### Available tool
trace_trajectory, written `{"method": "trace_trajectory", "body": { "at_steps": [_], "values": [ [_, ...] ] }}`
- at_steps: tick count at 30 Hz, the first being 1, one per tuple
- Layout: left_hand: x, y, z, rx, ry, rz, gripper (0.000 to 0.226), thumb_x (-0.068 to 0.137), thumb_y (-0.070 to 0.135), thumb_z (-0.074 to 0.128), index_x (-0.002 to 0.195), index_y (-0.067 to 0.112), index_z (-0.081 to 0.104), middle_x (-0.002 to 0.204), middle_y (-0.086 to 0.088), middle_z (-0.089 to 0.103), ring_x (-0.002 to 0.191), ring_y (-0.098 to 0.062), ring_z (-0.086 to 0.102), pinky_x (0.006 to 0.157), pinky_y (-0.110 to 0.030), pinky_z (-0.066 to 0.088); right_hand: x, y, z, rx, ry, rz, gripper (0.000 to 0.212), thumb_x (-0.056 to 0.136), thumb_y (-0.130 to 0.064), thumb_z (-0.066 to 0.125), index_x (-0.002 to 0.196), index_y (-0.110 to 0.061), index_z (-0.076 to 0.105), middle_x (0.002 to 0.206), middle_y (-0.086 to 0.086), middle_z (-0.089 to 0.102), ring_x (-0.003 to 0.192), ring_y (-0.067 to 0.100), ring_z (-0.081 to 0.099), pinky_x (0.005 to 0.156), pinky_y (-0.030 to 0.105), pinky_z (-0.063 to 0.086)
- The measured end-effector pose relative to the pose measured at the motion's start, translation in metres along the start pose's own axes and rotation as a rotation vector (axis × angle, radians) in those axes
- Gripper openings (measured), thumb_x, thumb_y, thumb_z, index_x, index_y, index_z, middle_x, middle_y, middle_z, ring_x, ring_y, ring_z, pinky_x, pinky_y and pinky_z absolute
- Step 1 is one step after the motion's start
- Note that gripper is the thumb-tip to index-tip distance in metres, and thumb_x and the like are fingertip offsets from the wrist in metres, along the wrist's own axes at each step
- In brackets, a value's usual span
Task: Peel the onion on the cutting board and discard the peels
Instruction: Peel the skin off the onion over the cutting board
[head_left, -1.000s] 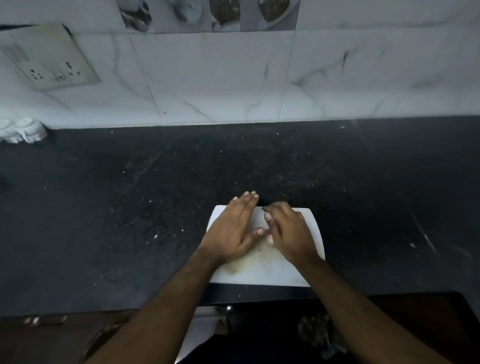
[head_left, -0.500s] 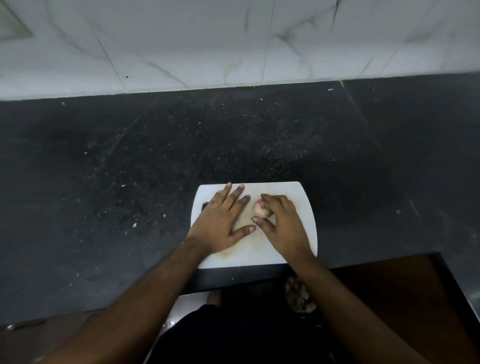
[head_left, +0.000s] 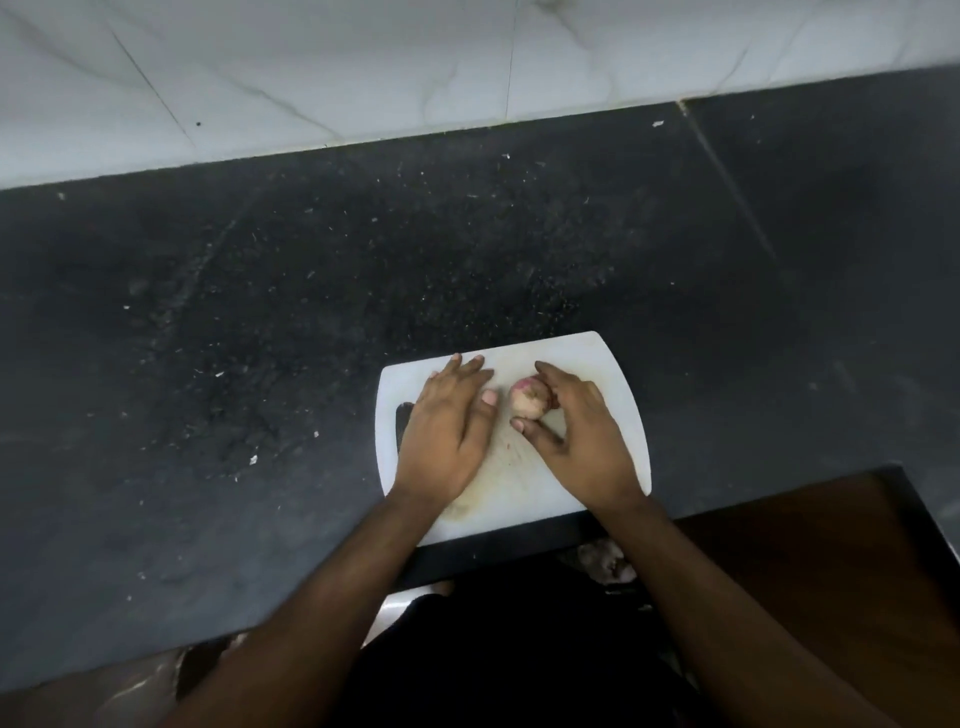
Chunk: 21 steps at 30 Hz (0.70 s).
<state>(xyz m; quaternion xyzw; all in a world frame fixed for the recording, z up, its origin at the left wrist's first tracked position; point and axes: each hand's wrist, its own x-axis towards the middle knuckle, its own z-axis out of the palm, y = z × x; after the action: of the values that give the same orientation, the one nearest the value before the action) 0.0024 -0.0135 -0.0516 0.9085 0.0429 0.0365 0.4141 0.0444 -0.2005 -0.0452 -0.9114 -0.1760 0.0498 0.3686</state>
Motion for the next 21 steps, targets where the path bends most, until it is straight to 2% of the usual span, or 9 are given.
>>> {"method": "trace_trajectory", "body": {
  "at_steps": [3, 8, 11, 14, 17, 19, 21],
  "values": [
    [-0.004, 0.007, 0.001, 0.007, -0.025, 0.034, 0.059, 0.104, 0.051, 0.041, 0.152, 0.019, 0.052, 0.155, -0.003, 0.055, 0.153, -0.016, 0.038, 0.129, -0.048, 0.021, -0.002, 0.0, 0.0, -0.007, -0.006, -0.01, 0.058, 0.094, -0.036, 0.07, 0.145, -0.016, 0.048, 0.136, -0.005, 0.061, 0.116, 0.013, 0.052, 0.099, 0.026, 0.045],
    [-0.002, 0.009, 0.0, 0.098, -0.097, 0.139, 0.086, 0.093, 0.06, 0.058, 0.162, 0.018, 0.03, 0.16, 0.003, 0.049, 0.155, -0.019, 0.035, 0.13, -0.048, 0.011, -0.002, 0.005, -0.001, 0.074, 0.039, -0.058, 0.038, 0.101, -0.037, 0.053, 0.133, -0.016, 0.051, 0.127, -0.006, 0.064, 0.11, 0.014, 0.06, 0.09, 0.042, 0.054],
    [-0.003, 0.008, 0.009, 0.209, -0.101, 0.156, 0.09, 0.092, 0.061, 0.064, 0.162, 0.017, 0.028, 0.165, 0.003, 0.042, 0.16, -0.02, 0.025, 0.131, -0.053, 0.006, -0.003, 0.007, 0.0, 0.124, 0.031, -0.074, 0.038, 0.102, -0.04, 0.052, 0.133, -0.018, 0.05, 0.125, -0.006, 0.067, 0.109, 0.014, 0.065, 0.09, 0.039, 0.056],
    [-0.005, 0.008, 0.012, 0.168, -0.065, 0.134, 0.086, 0.091, 0.059, 0.067, 0.156, 0.014, 0.035, 0.16, 0.002, 0.047, 0.156, -0.015, 0.031, 0.131, -0.054, 0.008, -0.005, 0.007, 0.0, 0.148, 0.057, -0.123, 0.032, 0.104, -0.031, 0.052, 0.132, -0.016, 0.052, 0.12, -0.005, 0.07, 0.106, 0.012, 0.067, 0.087, 0.032, 0.056],
    [-0.004, 0.009, 0.011, 0.122, -0.007, 0.108, 0.086, 0.087, 0.066, 0.064, 0.147, 0.008, 0.043, 0.151, -0.001, 0.056, 0.135, -0.004, 0.047, 0.128, -0.058, 0.02, -0.006, 0.009, 0.0, 0.146, 0.099, -0.152, 0.027, 0.106, -0.024, 0.049, 0.129, -0.014, 0.059, 0.114, -0.007, 0.071, 0.101, 0.005, 0.066, 0.086, 0.022, 0.054],
    [-0.005, 0.013, 0.01, 0.102, 0.025, 0.101, 0.083, 0.087, 0.062, 0.071, 0.143, 0.006, 0.046, 0.145, -0.002, 0.059, 0.108, 0.013, 0.045, 0.122, -0.061, 0.03, -0.006, 0.01, -0.001, 0.172, 0.1, -0.153, 0.026, 0.106, -0.022, 0.049, 0.128, -0.013, 0.06, 0.113, -0.008, 0.072, 0.101, 0.004, 0.066, 0.087, 0.019, 0.053],
    [-0.006, 0.015, 0.013, 0.057, 0.056, 0.094, 0.071, 0.089, 0.053, 0.076, 0.138, 0.008, 0.049, 0.136, 0.002, 0.061, 0.098, 0.02, 0.043, 0.119, -0.06, 0.033, -0.008, 0.01, -0.003, 0.187, 0.082, -0.154, 0.025, 0.107, -0.022, 0.05, 0.129, -0.014, 0.061, 0.112, -0.01, 0.071, 0.102, 0.004, 0.067, 0.087, 0.017, 0.052]
  ]
}}
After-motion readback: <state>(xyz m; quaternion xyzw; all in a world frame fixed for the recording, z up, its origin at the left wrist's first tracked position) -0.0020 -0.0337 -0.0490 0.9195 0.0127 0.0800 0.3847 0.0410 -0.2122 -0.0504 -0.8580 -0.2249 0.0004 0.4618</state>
